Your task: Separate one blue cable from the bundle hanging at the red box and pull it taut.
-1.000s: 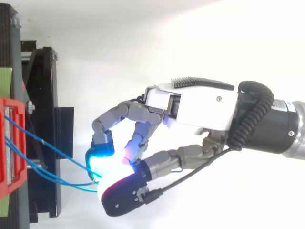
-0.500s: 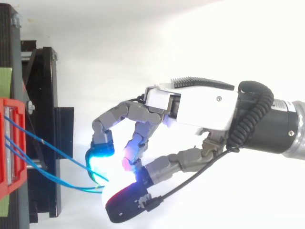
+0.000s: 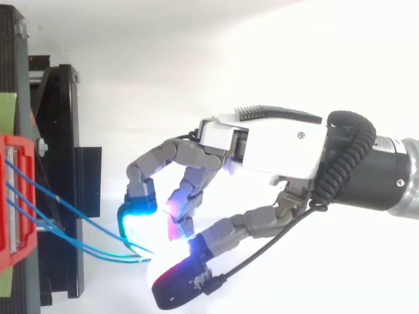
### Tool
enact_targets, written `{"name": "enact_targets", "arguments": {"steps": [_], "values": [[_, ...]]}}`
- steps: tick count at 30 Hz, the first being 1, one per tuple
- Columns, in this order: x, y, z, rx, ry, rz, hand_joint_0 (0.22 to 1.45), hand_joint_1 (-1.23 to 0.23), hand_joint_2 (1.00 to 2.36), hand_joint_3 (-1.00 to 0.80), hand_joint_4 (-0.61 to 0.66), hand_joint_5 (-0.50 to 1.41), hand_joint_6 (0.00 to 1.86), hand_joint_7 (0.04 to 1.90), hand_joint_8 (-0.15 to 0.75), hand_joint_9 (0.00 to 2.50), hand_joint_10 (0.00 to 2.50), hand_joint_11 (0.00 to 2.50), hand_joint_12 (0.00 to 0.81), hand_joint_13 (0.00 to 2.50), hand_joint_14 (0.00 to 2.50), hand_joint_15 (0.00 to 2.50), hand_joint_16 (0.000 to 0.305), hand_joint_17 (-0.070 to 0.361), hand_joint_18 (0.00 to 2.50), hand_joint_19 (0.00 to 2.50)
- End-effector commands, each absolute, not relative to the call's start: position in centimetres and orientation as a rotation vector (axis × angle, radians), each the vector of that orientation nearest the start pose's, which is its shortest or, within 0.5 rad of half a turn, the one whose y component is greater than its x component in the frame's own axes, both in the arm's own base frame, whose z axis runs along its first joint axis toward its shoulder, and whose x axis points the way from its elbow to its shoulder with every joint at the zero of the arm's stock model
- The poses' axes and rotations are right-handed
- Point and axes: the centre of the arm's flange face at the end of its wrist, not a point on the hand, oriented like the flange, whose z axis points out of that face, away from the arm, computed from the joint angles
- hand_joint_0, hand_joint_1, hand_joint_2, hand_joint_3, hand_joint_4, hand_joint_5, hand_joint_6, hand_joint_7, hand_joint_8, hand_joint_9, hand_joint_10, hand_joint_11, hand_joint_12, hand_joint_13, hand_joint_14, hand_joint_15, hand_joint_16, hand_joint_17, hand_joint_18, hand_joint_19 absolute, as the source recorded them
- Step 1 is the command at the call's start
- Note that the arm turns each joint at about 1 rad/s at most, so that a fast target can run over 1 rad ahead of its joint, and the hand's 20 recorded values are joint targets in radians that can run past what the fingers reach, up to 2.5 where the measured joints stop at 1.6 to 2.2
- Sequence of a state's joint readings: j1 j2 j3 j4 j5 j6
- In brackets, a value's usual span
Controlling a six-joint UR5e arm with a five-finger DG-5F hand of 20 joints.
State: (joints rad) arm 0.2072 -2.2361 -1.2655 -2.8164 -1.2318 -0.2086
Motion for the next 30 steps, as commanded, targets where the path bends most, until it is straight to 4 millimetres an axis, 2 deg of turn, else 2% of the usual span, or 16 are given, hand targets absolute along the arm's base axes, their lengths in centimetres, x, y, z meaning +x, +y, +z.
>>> {"name": "enact_targets", "arguments": {"steps": [1, 12, 16, 18, 19, 21, 25, 30], "values": [[73.85, -1.49, 25.66, 1.138, 1.243, 0.935, 0.76, -0.92, 1.0, -0.5, 0.13, -0.19, 0.83, 1.12, 0.337, 1.1, 0.02, 1.17, 0.39, 1.1, 0.03, 0.73, 0.047, 0.106, 0.95, 0.64], [73.87, -1.49, 25.55, 1.139, 1.244, 0.934, 0.59, -1.03, 1.0, -0.5, 0.13, -0.19, 0.82, 1.14, 0.336, 1.04, 0.03, 1.13, 0.391, 1.05, 0.03, 0.72, 0.048, 0.109, 0.91, 0.62], [73.8, -1.5, 25.57, 1.14, 1.246, 0.933, 0.52, -0.92, 1.0, -0.5, 0.16, -0.19, 0.82, 1.11, 0.354, 1.06, 0.02, 1.11, 0.406, 1.07, 0.02, 0.71, 0.051, 0.114, 0.94, 0.64], [73.85, -1.49, 25.53, 1.14, 1.246, 0.933, 0.52, -0.76, 1.0, -0.5, 0.16, -0.18, 0.81, 1.09, 0.367, 1.09, 0.02, 1.1, 0.414, 1.1, 0.02, 0.71, 0.051, 0.114, 0.97, 0.66], [73.85, -1.49, 25.53, 1.14, 1.246, 0.933, 0.52, -0.74, 1.0, -0.5, 0.17, -0.18, 0.81, 1.09, 0.369, 1.1, 0.02, 1.12, 0.414, 1.1, 0.02, 0.72, 0.051, 0.114, 0.97, 0.66], [73.85, -1.49, 25.53, 1.14, 1.246, 0.933, 0.59, -0.64, 1.0, -0.5, 0.16, -0.17, 0.8, 1.11, 0.358, 1.14, 0.02, 1.11, 0.401, 1.13, 0.02, 0.71, 0.047, 0.105, 0.99, 0.7], [73.85, -1.49, 25.53, 1.14, 1.246, 0.933, 0.65, -0.69, 1.0, -0.5, 0.13, -0.16, 0.79, 1.18, 0.357, 1.16, 0.02, 1.1, 0.401, 1.14, 0.02, 0.73, 0.046, 0.104, 1.0, 0.7], [73.85, -1.5, 25.53, 1.141, 1.245, 0.932, 0.65, -0.74, 1.01, -0.35, 0.11, -0.17, 0.83, 1.17, 0.362, 1.16, 0.02, 1.12, 0.405, 1.15, 0.02, 0.73, 0.046, 0.104, 1.01, 0.7]]}}
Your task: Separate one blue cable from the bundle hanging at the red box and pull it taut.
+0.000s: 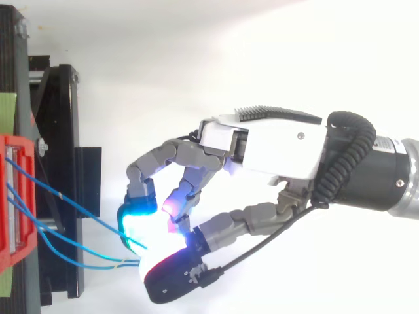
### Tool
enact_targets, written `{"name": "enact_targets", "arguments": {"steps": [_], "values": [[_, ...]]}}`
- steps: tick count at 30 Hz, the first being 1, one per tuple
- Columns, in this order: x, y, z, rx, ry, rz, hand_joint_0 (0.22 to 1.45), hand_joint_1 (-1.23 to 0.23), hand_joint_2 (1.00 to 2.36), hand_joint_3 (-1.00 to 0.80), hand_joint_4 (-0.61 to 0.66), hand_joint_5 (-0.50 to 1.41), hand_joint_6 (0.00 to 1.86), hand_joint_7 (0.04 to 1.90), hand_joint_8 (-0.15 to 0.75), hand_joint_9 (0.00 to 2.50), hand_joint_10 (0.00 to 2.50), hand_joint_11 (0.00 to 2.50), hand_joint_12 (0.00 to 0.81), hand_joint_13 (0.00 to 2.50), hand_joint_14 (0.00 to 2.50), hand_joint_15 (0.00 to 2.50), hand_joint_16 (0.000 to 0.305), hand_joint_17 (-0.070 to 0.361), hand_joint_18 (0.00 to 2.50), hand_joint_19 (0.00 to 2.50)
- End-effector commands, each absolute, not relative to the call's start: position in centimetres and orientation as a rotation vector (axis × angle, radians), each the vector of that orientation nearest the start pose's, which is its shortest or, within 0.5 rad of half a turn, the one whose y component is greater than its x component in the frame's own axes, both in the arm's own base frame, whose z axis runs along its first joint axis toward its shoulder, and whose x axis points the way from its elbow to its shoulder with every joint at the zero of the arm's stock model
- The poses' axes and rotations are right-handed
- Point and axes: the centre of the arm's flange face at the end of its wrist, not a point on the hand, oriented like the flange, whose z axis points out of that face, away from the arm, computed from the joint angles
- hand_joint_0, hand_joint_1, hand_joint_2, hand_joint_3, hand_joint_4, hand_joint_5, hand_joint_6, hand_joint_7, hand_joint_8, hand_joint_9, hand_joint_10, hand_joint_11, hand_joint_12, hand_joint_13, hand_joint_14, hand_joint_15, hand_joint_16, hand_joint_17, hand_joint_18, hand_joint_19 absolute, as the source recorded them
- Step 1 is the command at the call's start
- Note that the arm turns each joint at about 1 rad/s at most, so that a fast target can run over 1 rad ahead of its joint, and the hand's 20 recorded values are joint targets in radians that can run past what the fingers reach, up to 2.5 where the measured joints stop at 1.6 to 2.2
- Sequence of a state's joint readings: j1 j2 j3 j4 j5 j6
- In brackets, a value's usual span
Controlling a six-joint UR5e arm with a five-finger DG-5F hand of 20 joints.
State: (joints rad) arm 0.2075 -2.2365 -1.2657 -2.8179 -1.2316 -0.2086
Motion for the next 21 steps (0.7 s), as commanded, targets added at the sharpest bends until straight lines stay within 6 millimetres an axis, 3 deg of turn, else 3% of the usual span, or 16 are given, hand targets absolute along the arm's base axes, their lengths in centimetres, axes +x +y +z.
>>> {"name": "enact_targets", "arguments": {"steps": [1, 11, 14, 18, 21], "values": [[73.85, -1.49, 25.53, 1.14, 1.246, 0.933, 0.64, -0.75, 1.02, -0.29, 0.09, -0.17, 0.84, 1.18, 0.373, 1.19, 0.02, 1.13, 0.402, 1.16, 0.02, 0.73, 0.046, 0.104, 1.01, 0.69], [73.85, -1.39, 25.53, 1.14, 1.246, 0.933, 0.61, -0.79, 1.03, -0.02, -0.01, -0.14, 0.85, 1.29, 0.376, 1.27, 0.02, 1.11, 0.417, 1.2, 0.02, 0.71, 0.049, 0.109, 1.04, 0.64], [73.84, -1.39, 25.52, 1.141, 1.246, 0.933, 0.63, -0.81, 1.02, 0.07, -0.03, -0.12, 0.87, 1.43, 0.404, 1.28, 0.02, 1.11, 0.434, 1.18, 0.02, 0.7, 0.053, 0.119, 1.06, 0.6], [73.82, -1.41, 25.5, 1.148, 1.243, 0.937, 0.65, -0.83, 1.02, 0.1, -0.14, -0.13, 0.88, 1.46, 0.387, 1.25, 0.02, 1.13, 0.422, 1.15, 0.02, 0.7, 0.05, 0.113, 1.03, 0.6], [73.78, -1.47, 25.43, 1.151, 1.241, 0.932, 0.69, -0.85, 1.03, 0.15, -0.22, -0.15, 0.89, 1.6, 0.365, 1.26, 0.02, 1.2, 0.407, 1.16, 0.02, 0.71, 0.047, 0.106, 1.0, 0.63]]}}
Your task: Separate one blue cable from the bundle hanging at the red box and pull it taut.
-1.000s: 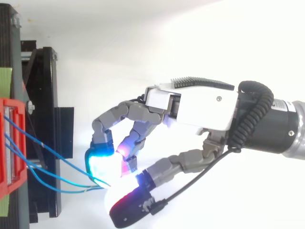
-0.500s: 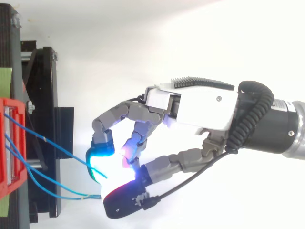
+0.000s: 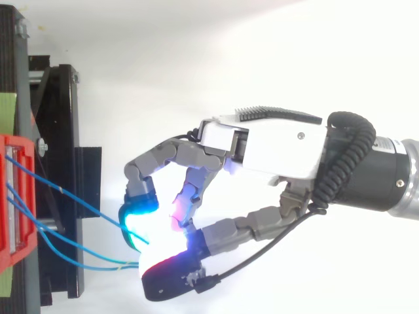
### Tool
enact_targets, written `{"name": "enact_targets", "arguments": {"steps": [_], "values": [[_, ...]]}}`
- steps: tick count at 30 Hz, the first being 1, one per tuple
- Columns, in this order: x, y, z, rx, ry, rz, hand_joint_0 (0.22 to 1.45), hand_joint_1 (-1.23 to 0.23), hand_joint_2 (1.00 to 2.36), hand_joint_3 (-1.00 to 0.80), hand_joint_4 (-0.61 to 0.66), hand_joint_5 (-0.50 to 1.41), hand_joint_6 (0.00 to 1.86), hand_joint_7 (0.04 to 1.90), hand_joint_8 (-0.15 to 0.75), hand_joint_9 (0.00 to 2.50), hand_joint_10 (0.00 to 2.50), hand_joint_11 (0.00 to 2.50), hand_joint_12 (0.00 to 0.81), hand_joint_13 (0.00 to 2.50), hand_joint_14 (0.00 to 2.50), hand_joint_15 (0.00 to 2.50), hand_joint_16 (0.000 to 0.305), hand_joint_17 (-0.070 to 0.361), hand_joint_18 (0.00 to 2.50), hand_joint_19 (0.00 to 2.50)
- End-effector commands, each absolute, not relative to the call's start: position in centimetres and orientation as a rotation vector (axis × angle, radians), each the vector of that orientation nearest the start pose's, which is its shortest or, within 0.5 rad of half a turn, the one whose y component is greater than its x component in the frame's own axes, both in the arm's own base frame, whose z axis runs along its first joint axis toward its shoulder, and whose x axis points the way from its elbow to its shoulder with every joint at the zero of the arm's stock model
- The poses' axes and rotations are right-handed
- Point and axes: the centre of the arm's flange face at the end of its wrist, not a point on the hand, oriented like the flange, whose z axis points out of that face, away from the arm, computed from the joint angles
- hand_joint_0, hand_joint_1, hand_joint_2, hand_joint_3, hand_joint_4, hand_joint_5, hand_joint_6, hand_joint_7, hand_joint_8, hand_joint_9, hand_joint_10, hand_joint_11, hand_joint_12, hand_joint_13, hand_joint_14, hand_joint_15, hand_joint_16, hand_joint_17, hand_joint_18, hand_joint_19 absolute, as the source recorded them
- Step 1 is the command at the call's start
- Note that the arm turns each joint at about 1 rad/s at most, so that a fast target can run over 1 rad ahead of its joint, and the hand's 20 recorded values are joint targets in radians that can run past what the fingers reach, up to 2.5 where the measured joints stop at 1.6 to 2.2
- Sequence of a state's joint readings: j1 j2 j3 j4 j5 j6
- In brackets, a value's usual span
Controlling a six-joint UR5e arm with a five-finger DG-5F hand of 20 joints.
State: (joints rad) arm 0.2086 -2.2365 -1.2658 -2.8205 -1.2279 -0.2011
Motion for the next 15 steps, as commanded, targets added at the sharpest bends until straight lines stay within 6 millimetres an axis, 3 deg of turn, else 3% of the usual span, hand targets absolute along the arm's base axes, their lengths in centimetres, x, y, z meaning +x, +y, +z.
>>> {"name": "enact_targets", "arguments": {"steps": [1, 10, 15], "values": [[73.81, -1.46, 25.5, 1.151, 1.24, 0.933, 0.7, -0.85, 1.03, 0.15, -0.24, -0.15, 0.89, 1.6, 0.365, 1.27, 0.02, 1.22, 0.405, 1.17, 0.02, 0.71, 0.046, 0.104, 0.99, 0.63], [73.84, -1.47, 25.53, 1.15, 1.236, 0.934, 0.7, -0.82, 1.03, 0.05, -0.18, -0.17, 0.9, 1.5, 0.358, 1.32, 0.02, 1.31, 0.39, 1.22, 0.02, 0.75, 0.043, 0.097, 1.0, 0.62], [73.83, -1.54, 25.53, 1.156, 1.23, 0.93, 0.7, -0.82, 1.03, 0.05, -0.17, -0.17, 0.9, 1.5, 0.352, 1.13, 0.02, 1.25, 0.395, 1.19, 0.02, 0.76, 0.042, 0.095, 0.96, 0.61]]}}
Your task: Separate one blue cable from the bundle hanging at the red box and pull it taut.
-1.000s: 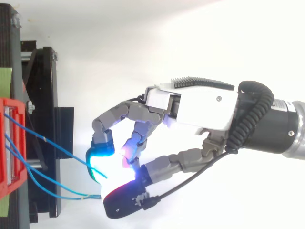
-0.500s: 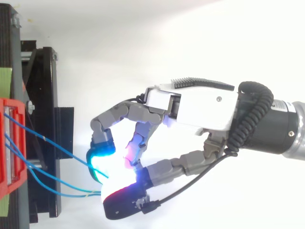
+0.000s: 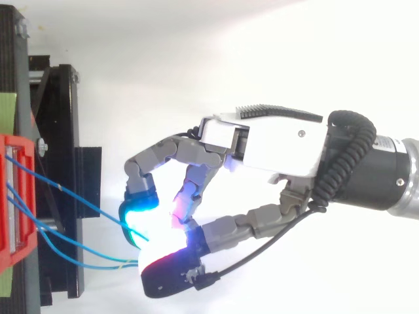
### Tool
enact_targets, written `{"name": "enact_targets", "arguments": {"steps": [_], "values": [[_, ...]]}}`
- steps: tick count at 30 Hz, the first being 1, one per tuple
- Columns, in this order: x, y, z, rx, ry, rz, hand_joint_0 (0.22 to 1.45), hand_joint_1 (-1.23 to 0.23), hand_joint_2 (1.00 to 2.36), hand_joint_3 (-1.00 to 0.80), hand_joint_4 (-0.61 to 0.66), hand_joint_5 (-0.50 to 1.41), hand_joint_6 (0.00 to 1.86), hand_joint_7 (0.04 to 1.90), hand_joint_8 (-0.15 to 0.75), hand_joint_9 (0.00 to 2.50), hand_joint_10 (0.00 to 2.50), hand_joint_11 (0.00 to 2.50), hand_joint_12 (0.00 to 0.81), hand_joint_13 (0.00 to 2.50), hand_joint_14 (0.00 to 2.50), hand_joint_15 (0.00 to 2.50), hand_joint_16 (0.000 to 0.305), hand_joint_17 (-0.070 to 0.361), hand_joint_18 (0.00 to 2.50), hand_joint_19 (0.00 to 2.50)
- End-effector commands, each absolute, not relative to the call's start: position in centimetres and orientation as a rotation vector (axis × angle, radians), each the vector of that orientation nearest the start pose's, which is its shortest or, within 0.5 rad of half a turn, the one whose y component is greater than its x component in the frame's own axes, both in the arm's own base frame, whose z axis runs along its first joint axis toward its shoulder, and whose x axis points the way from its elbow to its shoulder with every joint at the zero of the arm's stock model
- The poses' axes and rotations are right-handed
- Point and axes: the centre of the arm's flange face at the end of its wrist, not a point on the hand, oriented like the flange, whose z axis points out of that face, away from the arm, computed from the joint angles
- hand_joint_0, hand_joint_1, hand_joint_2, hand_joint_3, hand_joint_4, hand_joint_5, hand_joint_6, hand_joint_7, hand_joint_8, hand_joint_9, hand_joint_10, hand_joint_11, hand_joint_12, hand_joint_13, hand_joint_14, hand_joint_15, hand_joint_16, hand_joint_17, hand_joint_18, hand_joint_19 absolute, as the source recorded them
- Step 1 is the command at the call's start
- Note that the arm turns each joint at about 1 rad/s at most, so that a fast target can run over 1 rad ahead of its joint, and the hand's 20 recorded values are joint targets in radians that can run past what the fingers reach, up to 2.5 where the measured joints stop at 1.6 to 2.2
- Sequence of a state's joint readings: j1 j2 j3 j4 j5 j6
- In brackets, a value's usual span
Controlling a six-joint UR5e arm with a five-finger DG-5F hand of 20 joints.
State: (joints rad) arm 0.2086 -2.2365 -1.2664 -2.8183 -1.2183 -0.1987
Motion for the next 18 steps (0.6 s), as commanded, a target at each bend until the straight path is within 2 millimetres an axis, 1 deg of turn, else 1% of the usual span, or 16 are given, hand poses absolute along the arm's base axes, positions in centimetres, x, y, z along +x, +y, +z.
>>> {"name": "enact_targets", "arguments": {"steps": [1, 2, 3, 5, 6, 8, 12, 14, 15, 18], "values": [[73.8, -1.5, 25.5, 1.159, 1.226, 0.934, 0.7, -0.82, 1.03, 0.05, -0.16, -0.17, 0.9, 1.49, 0.35, 1.11, 0.02, 1.25, 0.394, 1.18, 0.02, 0.76, 0.042, 0.095, 0.96, 0.61], [73.8, -1.5, 25.3, 1.163, 1.229, 0.934, 0.69, -0.82, 1.03, 0.05, -0.16, -0.17, 0.9, 1.49, 0.354, 1.05, 0.02, 1.2, 0.397, 1.16, 0.02, 0.74, 0.042, 0.094, 0.95, 0.59], [74.0, -1.5, 24.3, 1.177, 1.233, 0.938, 0.69, -0.82, 1.03, 0.05, -0.16, -0.17, 0.9, 1.49, 0.357, 0.91, 0.02, 0.94, 0.395, 1.11, 0.02, 0.64, 0.041, 0.093, 0.94, 0.55], [74.2, -1.7, 23.6, 1.213, 1.209, 0.972, 0.69, -0.82, 1.03, 0.06, -0.15, -0.17, 0.9, 1.5, 0.359, 0.85, 0.02, 0.73, 0.395, 1.07, 0.02, 0.55, 0.041, 0.092, 0.93, 0.53], [74.3, -1.6, 23.0, 1.226, 1.208, 0.978, 0.69, -0.82, 1.03, 0.07, -0.15, -0.17, 0.9, 1.5, 0.366, 0.82, 0.02, 0.64, 0.392, 1.06, 0.02, 0.51, 0.041, 0.092, 0.93, 0.53], [74.4, -1.7, 22.7, 1.253, 1.181, 1.013, 0.69, -0.82, 1.03, 0.07, -0.14, -0.17, 0.9, 1.5, 0.374, 0.77, 0.01, 0.5, 0.394, 1.03, 0.01, 0.44, 0.042, 0.095, 0.93, 0.51], [74.5, -1.7, 22.5, 1.276, 1.16, 1.046, 0.69, -0.83, 1.02, 0.06, -0.14, -0.16, 0.9, 1.5, 0.399, 0.72, 0.01, 0.29, 0.409, 0.98, 0.01, 0.37, 0.044, 0.1, 0.92, 0.49], [74.5, -1.8, 22.5, 1.276, 1.157, 1.046, 0.69, -0.83, 1.02, 0.06, -0.14, -0.16, 0.9, 1.5, 0.412, 0.72, 0.01, 0.23, 0.411, 0.96, 0.01, 0.36, 0.046, 0.102, 0.92, 0.49], [74.5, -1.8, 22.5, 1.276, 1.157, 1.046, 0.69, -0.83, 1.02, 0.06, -0.13, -0.16, 0.9, 1.5, 0.439, 0.76, 0.01, 0.21, 0.415, 0.95, 0.01, 0.36, 0.046, 0.104, 0.92, 0.49], [74.5, -1.7, 22.5, 1.275, 1.158, 1.047, 0.69, -0.83, 1.02, 0.06, -0.12, -0.16, 0.9, 1.5, 0.468, 0.85, 0.01, 0.22, 0.423, 0.91, 0.01, 0.35, 0.05, 0.111, 0.91, 0.5]]}}
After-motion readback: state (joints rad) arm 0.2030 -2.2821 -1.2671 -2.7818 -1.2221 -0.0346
